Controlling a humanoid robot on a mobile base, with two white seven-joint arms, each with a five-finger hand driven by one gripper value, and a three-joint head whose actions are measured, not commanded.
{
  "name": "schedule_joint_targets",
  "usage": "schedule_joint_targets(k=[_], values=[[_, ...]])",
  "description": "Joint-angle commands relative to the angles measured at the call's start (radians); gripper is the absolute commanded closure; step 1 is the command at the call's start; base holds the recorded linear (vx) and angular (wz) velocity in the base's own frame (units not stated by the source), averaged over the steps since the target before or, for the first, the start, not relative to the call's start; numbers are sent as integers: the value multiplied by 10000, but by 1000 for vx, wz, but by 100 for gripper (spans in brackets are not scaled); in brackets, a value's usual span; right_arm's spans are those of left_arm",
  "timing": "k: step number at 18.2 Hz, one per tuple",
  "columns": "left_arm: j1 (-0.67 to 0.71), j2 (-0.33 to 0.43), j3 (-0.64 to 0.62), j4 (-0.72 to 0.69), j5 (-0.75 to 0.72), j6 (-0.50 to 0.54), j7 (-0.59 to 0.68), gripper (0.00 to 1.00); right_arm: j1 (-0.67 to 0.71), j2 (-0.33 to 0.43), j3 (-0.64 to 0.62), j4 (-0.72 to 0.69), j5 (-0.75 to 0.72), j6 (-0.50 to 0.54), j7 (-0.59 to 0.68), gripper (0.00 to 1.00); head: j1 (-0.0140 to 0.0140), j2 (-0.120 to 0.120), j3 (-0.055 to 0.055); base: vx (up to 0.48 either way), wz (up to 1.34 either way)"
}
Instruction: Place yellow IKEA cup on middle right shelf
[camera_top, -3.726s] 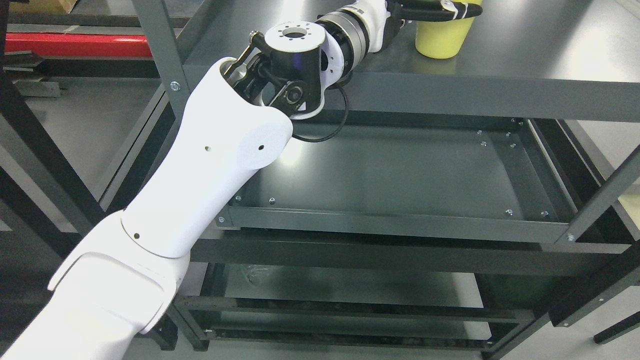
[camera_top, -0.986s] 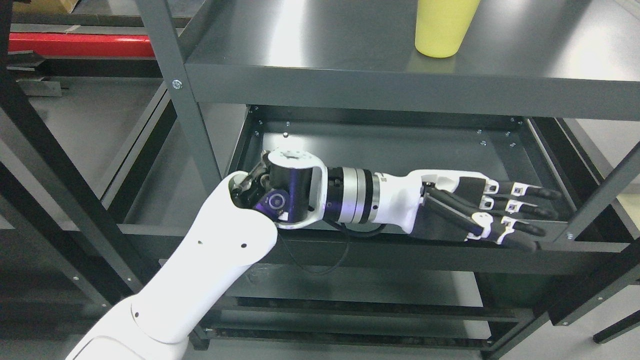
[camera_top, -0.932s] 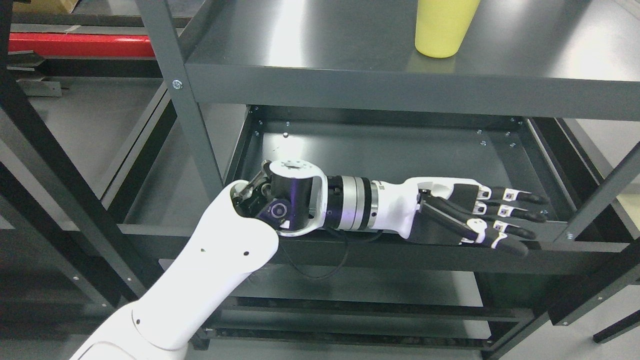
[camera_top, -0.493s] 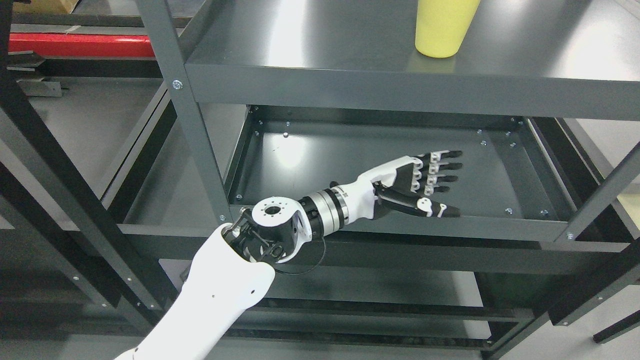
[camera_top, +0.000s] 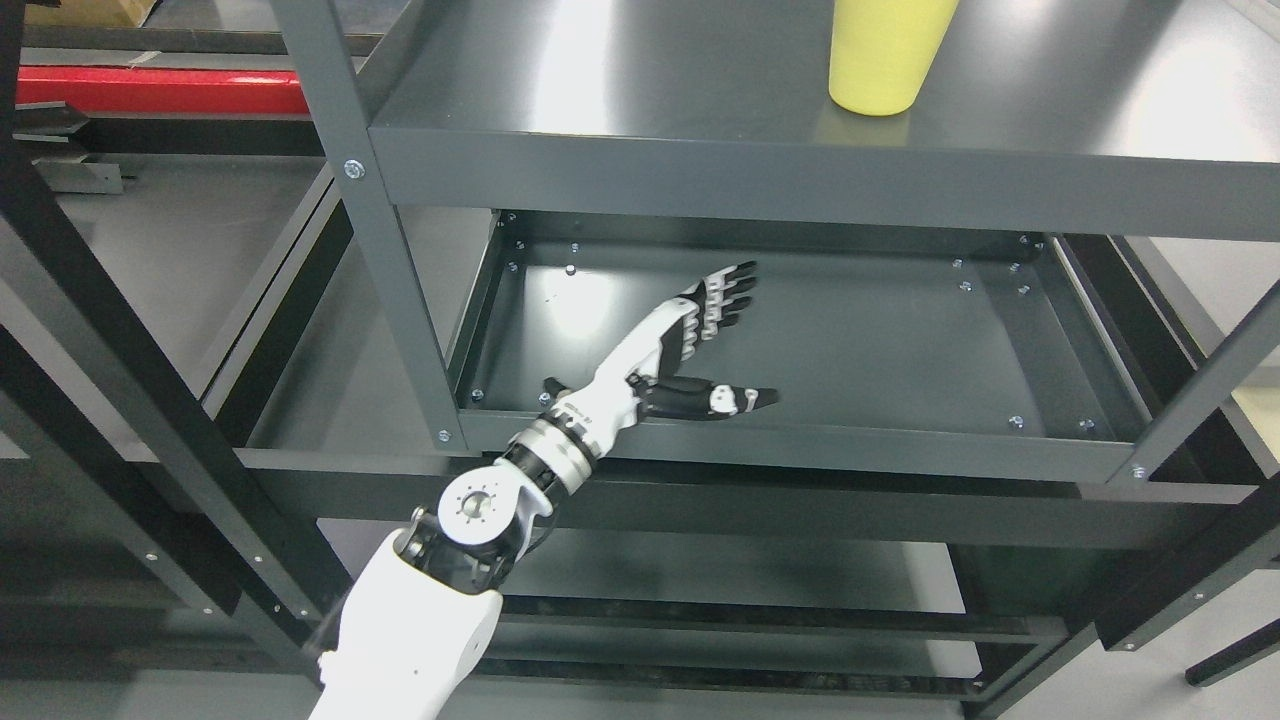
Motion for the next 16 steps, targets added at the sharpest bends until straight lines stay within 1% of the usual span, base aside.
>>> schedule_joint_targets(k=[1,3,5,6,9,16], values=[[1333,34,2655,263,-1876,-389,47,1,139,-175,169,0,-245,1,7,1,0,0,0,0,0],[1349,34,2855,33,-1891,-389,505,1,139,-175,169,0,-245,1,7,1,0,0,0,0,0],[1257,34,2810,-257,-1921,-358,1209,1,139,-175,169,0,-245,1,7,1,0,0,0,0,0],[1227,34,2733,-350,-1937,-328,1350,1,139,-175,169,0,-245,1,7,1,0,0,0,0,0],[1104,34,2366,-366,-1952,-327,1367,2,139,-175,169,0,-245,1,7,1,0,0,0,0,0],[705,34,2058,-366,-1937,-312,1397,2,139,-175,169,0,-245,1,7,1,0,0,0,0,0]])
